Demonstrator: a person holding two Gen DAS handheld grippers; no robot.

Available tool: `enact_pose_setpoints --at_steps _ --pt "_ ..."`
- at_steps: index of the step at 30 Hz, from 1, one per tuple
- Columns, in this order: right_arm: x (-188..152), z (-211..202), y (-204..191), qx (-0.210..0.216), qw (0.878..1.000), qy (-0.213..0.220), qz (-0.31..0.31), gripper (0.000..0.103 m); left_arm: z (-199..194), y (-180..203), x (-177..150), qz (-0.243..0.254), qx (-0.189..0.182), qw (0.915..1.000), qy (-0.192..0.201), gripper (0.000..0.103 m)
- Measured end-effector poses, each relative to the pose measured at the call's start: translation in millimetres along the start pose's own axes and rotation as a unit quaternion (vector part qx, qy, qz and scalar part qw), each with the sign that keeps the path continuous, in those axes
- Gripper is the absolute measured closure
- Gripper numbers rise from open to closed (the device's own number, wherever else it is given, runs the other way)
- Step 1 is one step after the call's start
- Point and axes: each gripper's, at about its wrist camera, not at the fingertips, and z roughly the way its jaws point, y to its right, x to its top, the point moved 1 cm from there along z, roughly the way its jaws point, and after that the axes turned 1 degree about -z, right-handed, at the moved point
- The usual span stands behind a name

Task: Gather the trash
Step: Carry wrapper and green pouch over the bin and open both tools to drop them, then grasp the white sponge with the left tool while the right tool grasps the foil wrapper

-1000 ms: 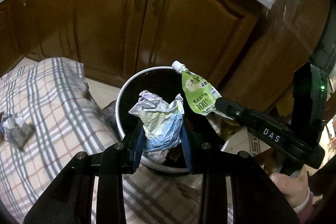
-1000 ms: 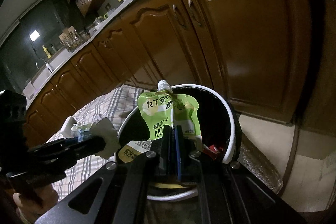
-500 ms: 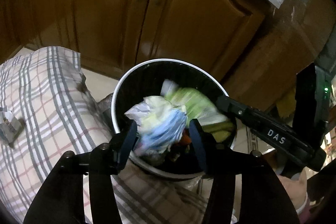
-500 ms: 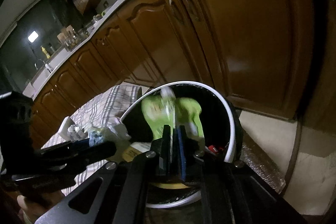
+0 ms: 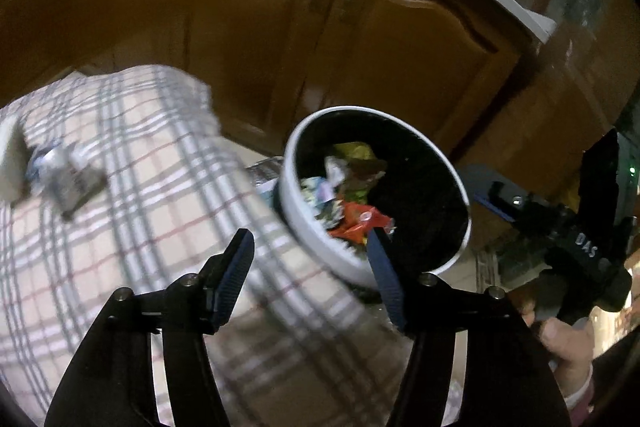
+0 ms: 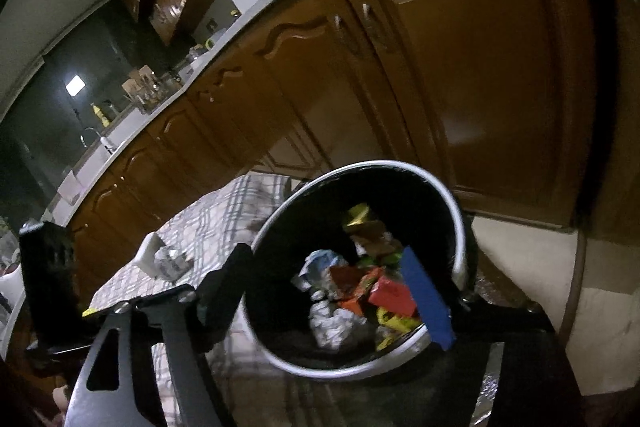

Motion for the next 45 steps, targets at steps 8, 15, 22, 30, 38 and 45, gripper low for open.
enact_pose_setpoints --at_steps 8,15,22,30,38,45 --pt "-13.9 1.2 -37.1 0.031 0.999 -0.012 -0.019 0.014 -36.8 -48.7 -20.6 -0.046 0.037 0.9979 0.024 0.038" --pt "-30.8 13.4 -74.7 0.056 0.997 -0.035 -0.04 0.011 -64.3 -94.7 -39.9 -0.088 0.068 0.993 0.041 0.035" --pt "-49.0 33.5 -108.9 0.077 0.993 -0.064 -0.061 0.007 -88.5 -134.8 -59.8 -0.126 0.092 0.9862 0.055 0.035" --pt "-62.0 60.8 -147.8 0.076 0.987 -0.105 -0.096 0.002 -105.6 -170.1 -71.6 -0.156 0.109 0.9796 0.065 0.035" --pt "-58.1 80.1 -170.3 0.086 0.984 -0.103 -0.119 0.002 -109.1 -191.9 -60.6 -0.154 0.126 0.9776 0.068 0.035" --pt "-48.8 111.9 -184.3 0.09 0.981 -0.119 -0.127 0.003 -99.1 -209.5 -36.9 -0.146 0.139 0.9772 0.069 0.035"
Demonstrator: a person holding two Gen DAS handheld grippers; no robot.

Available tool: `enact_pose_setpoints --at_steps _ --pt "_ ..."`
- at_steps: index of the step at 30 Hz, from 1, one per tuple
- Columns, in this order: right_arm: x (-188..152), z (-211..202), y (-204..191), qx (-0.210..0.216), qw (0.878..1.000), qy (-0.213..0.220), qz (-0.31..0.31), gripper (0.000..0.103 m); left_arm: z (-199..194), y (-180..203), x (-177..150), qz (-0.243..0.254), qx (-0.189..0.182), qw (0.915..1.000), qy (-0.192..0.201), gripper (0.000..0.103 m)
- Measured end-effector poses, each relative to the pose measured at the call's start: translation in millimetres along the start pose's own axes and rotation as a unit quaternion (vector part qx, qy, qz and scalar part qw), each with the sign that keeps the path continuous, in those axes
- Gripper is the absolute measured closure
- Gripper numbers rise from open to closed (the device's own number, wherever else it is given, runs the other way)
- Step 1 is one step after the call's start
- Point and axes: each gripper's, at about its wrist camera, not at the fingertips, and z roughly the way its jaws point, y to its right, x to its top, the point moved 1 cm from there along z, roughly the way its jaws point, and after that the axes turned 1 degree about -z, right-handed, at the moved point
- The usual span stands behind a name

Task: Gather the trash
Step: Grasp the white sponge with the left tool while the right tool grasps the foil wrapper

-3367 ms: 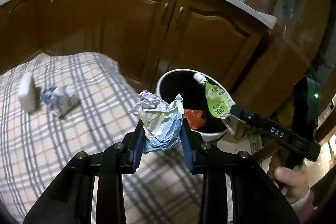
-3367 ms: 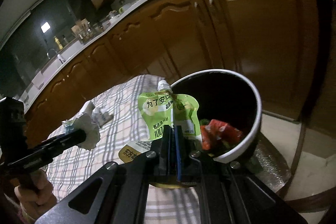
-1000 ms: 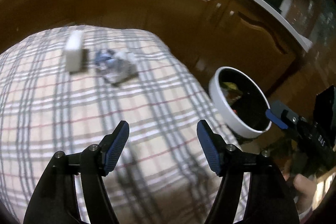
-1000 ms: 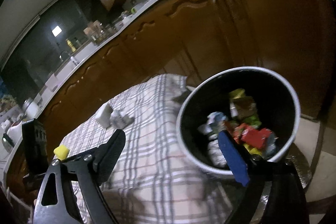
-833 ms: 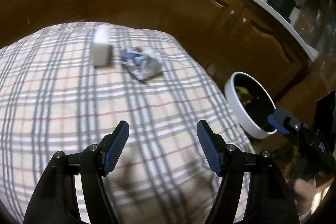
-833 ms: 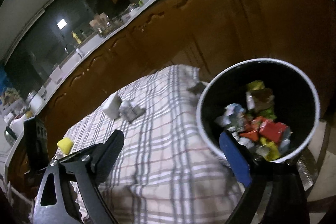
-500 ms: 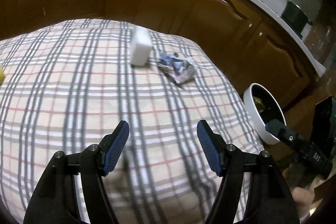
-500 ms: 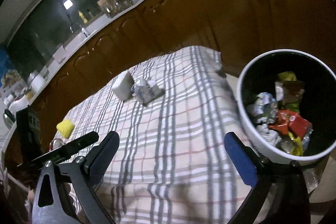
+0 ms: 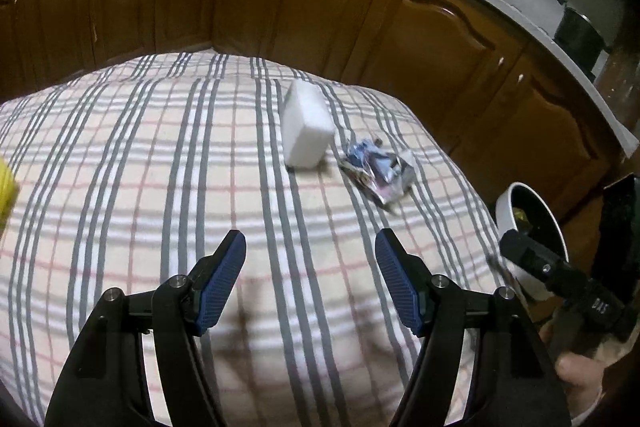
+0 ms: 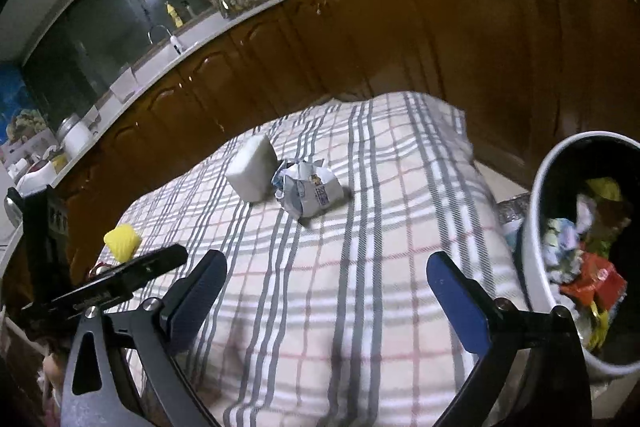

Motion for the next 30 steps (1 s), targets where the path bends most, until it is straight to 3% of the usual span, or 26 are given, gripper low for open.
enact_pose_setpoints --at_steps 2,4,6,13,18,19,20,21,26,30 --pt "3.3 9.6 1.1 0.005 1.0 -0.006 0.003 0.007 6.1 -0.9 6.4 0.002 0.001 1.0 0.0 0.035" --pt "7.3 21.3 3.0 0.008 1.0 -0.014 0.007 0.021 13.3 -1.9 13.4 0.003 0.004 1.0 -0.001 0.035" --pt "12.0 31.1 5.9 0.019 0.999 -0.021 0.018 0.026 21.2 -2.7 21.6 0.001 0.004 1.0 -0.001 0.035" --pt "37.4 59.6 11.7 0.04 0.998 -0.025 0.04 0.039 60.2 -1.2 55.6 0.001 0.009 0.9999 -0.006 0.035" --pt "44.2 69.5 12.1 0.046 0.998 -0.029 0.044 0.039 86.1 1.8 68.0 0.016 0.031 0.9994 -0.007 0.035" --pt "43.9 72.4 10.9 0.049 0.997 -0.032 0.044 0.039 89.6 2.0 68.8 0.018 0.034 0.9992 -0.008 0.04" --pt "43.9 74.4 10.4 0.05 0.997 -0.034 0.042 0.039 92.5 1.1 69.5 0.02 0.034 0.9992 -0.01 0.061" --pt "43.3 77.5 8.6 0.051 0.997 -0.037 0.04 0.039 93.8 -0.4 68.7 0.02 0.032 0.9992 -0.013 0.073" --pt "40.7 94.3 0.1 0.048 0.997 -0.053 0.026 0.04 74.3 -8.4 58.6 0.019 0.03 0.9994 -0.001 0.076" --pt "38.3 99.9 -4.0 0.037 0.998 -0.056 0.013 0.064 47.2 -10.5 47.8 0.009 0.015 0.9998 0.01 0.076"
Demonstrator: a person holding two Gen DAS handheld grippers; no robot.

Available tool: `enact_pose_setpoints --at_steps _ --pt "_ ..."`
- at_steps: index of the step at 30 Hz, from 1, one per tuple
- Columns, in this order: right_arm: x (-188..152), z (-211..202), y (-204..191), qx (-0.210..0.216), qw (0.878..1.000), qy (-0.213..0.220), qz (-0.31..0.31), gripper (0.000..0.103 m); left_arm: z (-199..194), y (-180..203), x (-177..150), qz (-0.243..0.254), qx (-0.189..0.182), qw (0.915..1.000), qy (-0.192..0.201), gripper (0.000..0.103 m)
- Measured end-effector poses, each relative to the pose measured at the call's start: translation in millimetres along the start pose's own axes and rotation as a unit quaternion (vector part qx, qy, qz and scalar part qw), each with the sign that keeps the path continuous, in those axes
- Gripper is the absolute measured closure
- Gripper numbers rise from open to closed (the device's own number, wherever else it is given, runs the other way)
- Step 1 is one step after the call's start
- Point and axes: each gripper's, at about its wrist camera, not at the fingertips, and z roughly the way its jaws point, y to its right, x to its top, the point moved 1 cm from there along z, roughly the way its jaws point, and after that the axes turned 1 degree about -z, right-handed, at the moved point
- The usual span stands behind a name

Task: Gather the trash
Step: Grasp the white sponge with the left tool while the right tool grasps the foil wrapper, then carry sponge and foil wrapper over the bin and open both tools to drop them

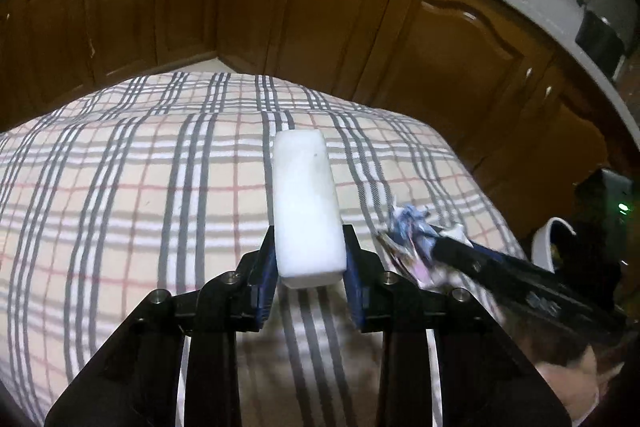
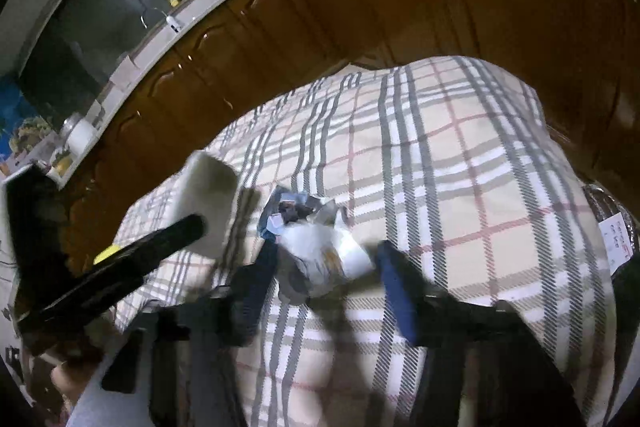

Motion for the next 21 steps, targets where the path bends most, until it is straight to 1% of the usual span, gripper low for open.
enact_pose_setpoints --at_steps 1,2,3,5,8,11,16,18,21 --pt "-0.2 -3.0 -1.2 -0.002 1.0 0.005 -0.004 0.073 -6.8 0.8 -4.4 -0.002 -0.005 1.0 0.0 0.076" --pt "-1.2 -7.4 -3.1 -0.004 1.0 0.009 -0.008 0.077 -10.2 1.1 -7.2 -0.004 -0.009 1.0 0.0 0.076" --pt "-1.9 -10.8 -4.0 -0.004 1.0 0.011 -0.009 0.082 -13.9 2.2 -10.1 -0.004 -0.013 0.9999 0.0 0.076" --pt "-6.1 -20.2 -6.9 -0.009 1.0 0.015 -0.014 0.085 -22.9 9.7 -17.6 0.0 -0.02 0.9998 0.001 0.076" --pt "-13.1 -36.5 -6.8 -0.01 1.0 0.024 -0.018 0.087 -33.5 22.7 -26.9 0.009 -0.032 0.9995 0.002 0.076" --pt "-24.5 -64.1 -3.5 -0.012 0.999 0.042 -0.015 0.087 -45.2 37.2 -37.4 0.015 -0.049 0.9987 -0.001 0.076" --pt "-44.3 -107.0 13.1 -0.02 0.997 0.07 0.006 0.087 -56.5 67.7 -53.8 0.035 -0.079 0.9962 -0.011 0.076" --pt "-54.0 -125.8 19.9 -0.034 0.996 0.083 0.011 0.087 -59.4 82.2 -60.7 0.047 -0.088 0.9949 -0.015 0.076" --pt "-65.2 -153.2 33.1 -0.042 0.994 0.102 0.026 0.087 -64.3 98.6 -67.4 0.059 -0.103 0.9928 -0.019 0.076"
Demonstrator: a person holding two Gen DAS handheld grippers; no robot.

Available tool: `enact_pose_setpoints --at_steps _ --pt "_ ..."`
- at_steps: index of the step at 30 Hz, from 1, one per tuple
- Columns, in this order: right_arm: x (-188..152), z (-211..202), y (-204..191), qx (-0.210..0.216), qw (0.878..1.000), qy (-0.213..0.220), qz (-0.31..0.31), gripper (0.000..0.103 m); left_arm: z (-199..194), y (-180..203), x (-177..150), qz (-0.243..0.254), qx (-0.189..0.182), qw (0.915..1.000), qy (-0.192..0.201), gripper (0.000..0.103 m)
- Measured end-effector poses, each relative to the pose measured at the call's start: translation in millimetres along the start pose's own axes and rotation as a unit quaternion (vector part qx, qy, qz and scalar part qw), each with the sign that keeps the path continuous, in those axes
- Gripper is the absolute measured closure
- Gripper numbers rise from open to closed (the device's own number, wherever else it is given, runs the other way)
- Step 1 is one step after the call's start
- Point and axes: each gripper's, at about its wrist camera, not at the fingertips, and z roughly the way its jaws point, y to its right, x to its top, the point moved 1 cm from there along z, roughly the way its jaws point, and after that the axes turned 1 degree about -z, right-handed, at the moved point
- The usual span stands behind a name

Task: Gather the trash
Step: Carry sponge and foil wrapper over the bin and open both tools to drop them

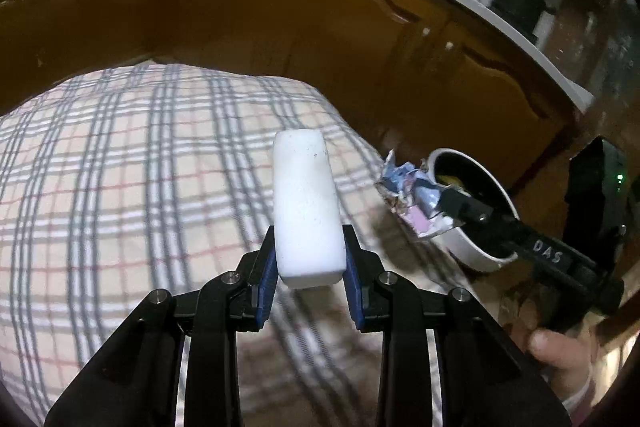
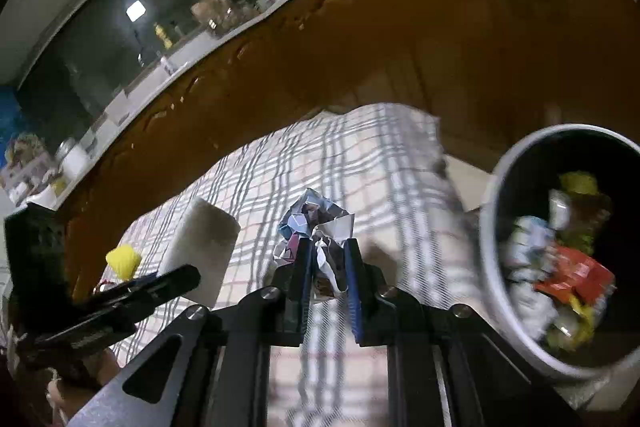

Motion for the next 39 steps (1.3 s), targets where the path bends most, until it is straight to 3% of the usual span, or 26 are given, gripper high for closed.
enact_pose_setpoints --at_steps 8,15,28,39 --pt "-10.9 -61.3 37.7 -0.043 0.998 0.045 0.026 0.087 1.4 47.3 -3.8 0.039 -0.03 0.9988 -0.009 0.076" --pt "-18.7 -90.1 61.2 -0.068 0.995 0.065 0.045 0.087 9.3 84.7 -6.8 0.076 -0.038 0.9962 -0.02 0.076" --pt "-21.4 -119.2 86.7 -0.086 0.991 0.088 0.06 0.087 20.0 137.6 -3.5 0.121 -0.048 0.9913 -0.02 0.076" --pt "-18.8 -125.5 98.9 -0.095 0.989 0.094 0.065 0.087 35.4 160.2 -0.2 0.136 -0.047 0.9893 -0.026 0.076"
